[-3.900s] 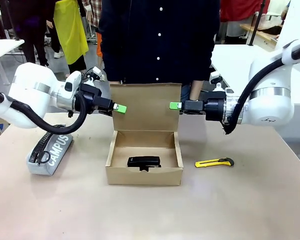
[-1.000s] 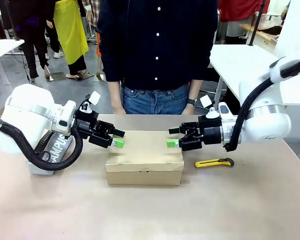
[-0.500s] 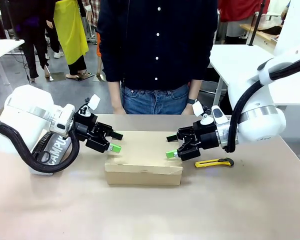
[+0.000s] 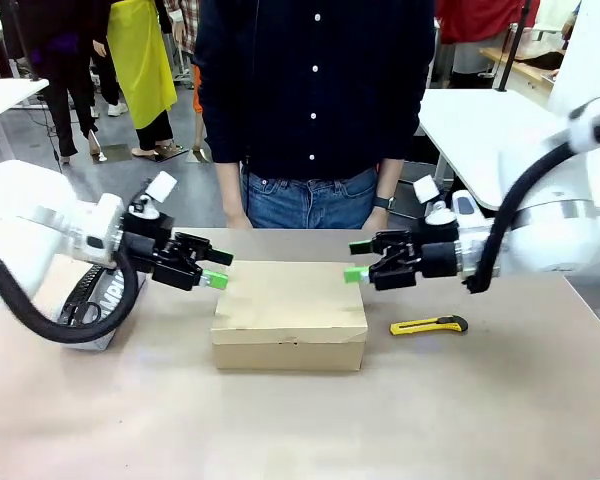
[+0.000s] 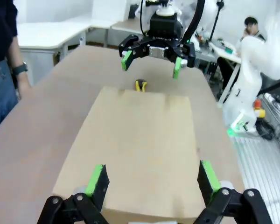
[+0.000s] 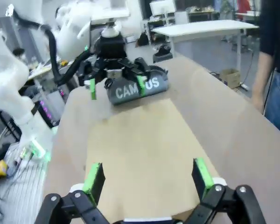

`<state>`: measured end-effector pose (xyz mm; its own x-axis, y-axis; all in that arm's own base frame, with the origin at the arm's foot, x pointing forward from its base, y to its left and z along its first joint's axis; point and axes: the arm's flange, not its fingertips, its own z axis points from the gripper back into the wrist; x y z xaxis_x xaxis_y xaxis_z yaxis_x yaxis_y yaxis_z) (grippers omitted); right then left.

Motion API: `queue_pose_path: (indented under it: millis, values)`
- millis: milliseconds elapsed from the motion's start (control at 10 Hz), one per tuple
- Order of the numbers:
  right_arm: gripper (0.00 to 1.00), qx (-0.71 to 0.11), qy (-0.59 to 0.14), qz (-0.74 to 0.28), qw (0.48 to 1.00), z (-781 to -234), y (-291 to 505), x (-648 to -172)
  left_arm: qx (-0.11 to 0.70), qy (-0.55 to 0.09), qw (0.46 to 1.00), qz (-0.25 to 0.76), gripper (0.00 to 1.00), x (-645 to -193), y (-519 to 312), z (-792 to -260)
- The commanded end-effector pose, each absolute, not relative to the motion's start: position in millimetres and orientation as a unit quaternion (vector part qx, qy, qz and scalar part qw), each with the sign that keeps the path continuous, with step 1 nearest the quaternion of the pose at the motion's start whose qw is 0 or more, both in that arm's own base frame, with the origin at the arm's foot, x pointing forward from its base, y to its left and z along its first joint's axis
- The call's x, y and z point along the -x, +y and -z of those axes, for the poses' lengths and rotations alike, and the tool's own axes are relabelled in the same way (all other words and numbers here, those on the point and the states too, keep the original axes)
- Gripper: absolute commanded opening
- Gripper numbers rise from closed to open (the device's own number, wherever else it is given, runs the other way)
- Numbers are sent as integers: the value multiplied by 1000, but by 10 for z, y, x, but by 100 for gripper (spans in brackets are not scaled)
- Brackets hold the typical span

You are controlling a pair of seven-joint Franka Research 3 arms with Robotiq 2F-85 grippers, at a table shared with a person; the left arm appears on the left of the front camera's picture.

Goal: Pack the item into the box.
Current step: Close the Mailer Box.

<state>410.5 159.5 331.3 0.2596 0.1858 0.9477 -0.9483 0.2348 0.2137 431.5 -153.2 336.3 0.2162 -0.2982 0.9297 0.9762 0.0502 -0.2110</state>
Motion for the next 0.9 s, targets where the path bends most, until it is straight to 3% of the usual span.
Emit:
queue_pose_path:
  millis: [0, 200, 400, 800]
  values:
    - [100, -483, -414, -321, 702, -3676, 1296, -3802, 492, -365, 642, 460, 100, -4007, -1207, -3663]
    - [100, -498, -384, -243, 738, -3828, 921, -3635, 532, -319, 670, 408, 100, -3827, -824, -3809]
    - [100, -487, -384, -153, 769, -3858, 307, -3449, 511, -340, 713, 340, 100, -3647, -340, -3818]
    - [100, -496, -419, -33, 760, -3602, -549, -3145, 536, -345, 729, 248, 100, -3456, 350, -3630]
